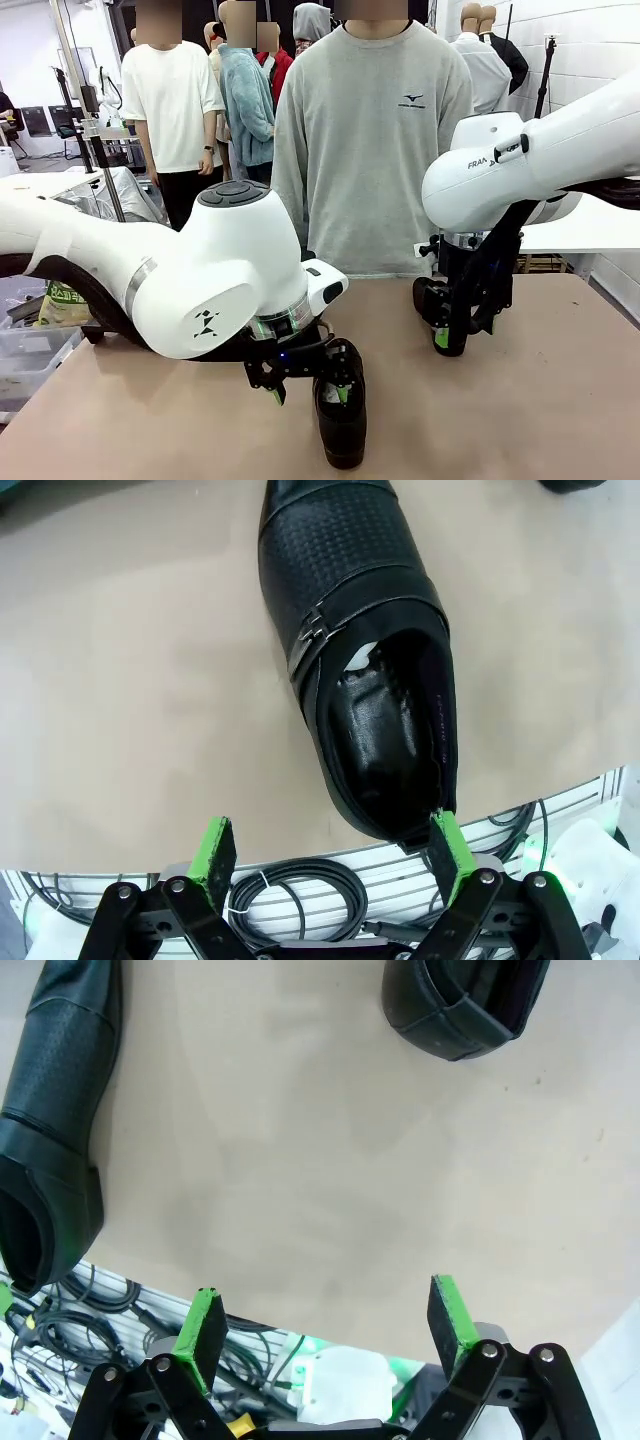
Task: Organize the shoes by placing them on the stand.
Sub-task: Place the Shoe from the middle of the table onto the Shoes Stand.
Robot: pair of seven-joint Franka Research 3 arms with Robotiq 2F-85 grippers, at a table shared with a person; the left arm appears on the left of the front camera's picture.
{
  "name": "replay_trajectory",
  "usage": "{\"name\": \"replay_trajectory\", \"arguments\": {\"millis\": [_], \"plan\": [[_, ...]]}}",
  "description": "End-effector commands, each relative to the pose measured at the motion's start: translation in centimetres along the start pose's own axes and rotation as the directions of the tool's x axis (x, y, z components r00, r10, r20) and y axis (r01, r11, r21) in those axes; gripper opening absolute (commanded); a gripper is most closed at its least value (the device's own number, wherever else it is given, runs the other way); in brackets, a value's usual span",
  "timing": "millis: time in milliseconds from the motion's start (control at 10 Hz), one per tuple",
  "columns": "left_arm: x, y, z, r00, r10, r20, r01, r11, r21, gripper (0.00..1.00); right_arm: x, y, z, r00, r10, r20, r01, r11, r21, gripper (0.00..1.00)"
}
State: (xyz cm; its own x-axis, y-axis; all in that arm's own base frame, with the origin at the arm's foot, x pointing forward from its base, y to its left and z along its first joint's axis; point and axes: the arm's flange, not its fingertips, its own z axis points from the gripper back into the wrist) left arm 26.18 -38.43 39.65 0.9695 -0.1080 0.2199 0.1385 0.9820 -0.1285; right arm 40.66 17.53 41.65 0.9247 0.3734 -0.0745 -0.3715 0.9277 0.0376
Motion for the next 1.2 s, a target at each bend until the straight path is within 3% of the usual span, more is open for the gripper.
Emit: {"name": "replay_trajectory", "arguments": {"millis": [0,500,1100], "plan": [[-0.5,-0.1,-0.2,1.0,-0.009,-0.002,0.009,1.0,0.005,1.0,0.2,-0.1,0.2,1.0,0.008,-0.01,-0.008,1.0,-0.012,1.0],[3.3,2.6,-2.8,0.995,0.098,-0.026,-0.097,0.994,0.049,1.0,0.2,-0.1,0.2,1.0,0.008,-0.01,-0.008,1.0,-0.012,1.0],[3.9,1.2,-5.2,0.994,0.103,-0.027,-0.102,0.995,0.019,1.0,0.2,-0.1,0.2,1.0,0.008,-0.01,-0.008,1.0,-0.012,1.0]]}}
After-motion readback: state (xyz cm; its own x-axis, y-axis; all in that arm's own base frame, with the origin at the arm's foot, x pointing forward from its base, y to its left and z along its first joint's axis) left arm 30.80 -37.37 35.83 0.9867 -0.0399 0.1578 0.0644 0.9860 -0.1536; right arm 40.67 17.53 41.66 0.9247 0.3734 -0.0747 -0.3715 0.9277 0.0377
